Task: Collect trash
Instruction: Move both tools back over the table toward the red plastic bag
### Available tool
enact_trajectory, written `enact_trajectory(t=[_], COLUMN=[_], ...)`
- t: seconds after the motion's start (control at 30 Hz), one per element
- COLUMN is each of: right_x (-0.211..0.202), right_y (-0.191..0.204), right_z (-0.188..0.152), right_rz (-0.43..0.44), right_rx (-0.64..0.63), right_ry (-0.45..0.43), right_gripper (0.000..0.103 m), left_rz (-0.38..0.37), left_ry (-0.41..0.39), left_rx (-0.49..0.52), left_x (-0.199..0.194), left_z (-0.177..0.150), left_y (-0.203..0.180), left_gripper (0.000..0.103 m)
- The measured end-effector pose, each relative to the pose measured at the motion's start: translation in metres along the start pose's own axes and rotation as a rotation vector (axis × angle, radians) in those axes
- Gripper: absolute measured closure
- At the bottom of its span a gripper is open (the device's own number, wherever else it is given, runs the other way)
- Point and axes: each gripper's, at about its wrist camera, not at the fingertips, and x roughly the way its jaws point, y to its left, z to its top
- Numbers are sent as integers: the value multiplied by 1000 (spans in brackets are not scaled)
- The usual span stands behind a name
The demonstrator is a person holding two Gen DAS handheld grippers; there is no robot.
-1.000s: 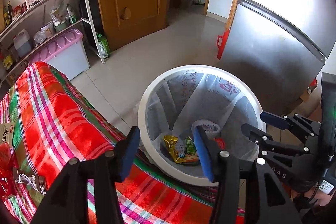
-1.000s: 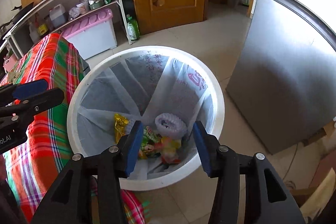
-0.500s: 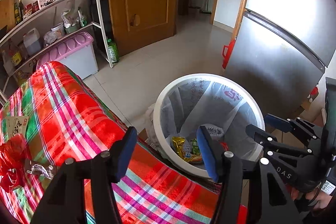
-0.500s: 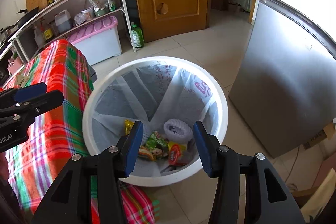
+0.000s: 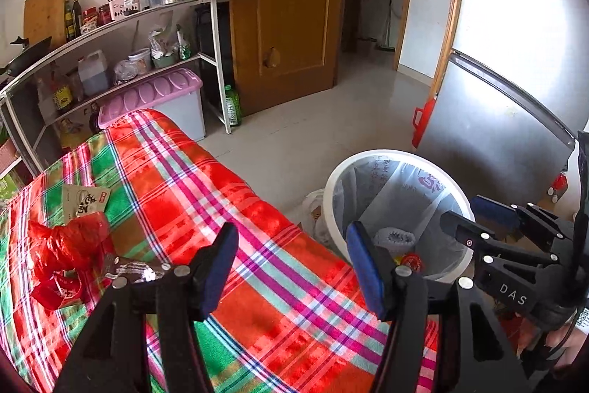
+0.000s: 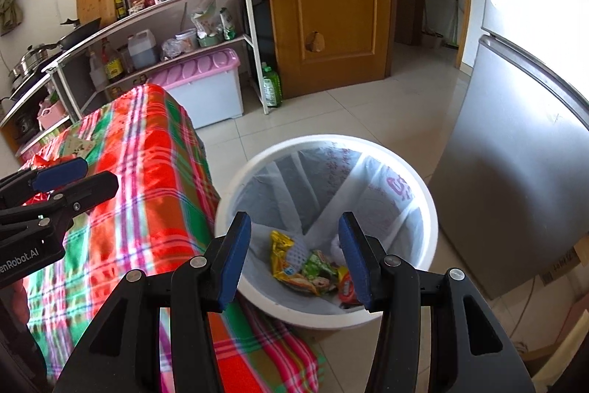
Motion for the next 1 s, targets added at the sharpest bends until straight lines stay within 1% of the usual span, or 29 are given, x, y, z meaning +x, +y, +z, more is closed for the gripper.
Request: enact_trajectory(t=[0.3, 0.5, 0.63, 0.87, 1.0], right_x=[-2, 0, 6, 17, 23], right_y=[34, 70, 94, 133, 150], right_z=[8, 13, 14, 16, 15], right_rz=[56, 109, 136, 188, 219], right_rx=[-36, -97, -140, -198, -222], right_ry=[-25, -33, -25, -11, 1], right_gripper=[52, 52, 52, 52, 52], left_rz=[61, 113, 156, 244, 267], left_ry=[-22, -40, -59, -47, -48], left_rx=[-74, -122, -159, -237, -275], left_x=[-22, -37, -48, -60, -67], left_z=[-13, -25, -36, -56, -65], left_y=[45, 77, 102, 152, 177], left_gripper=[38, 37, 36, 34, 34])
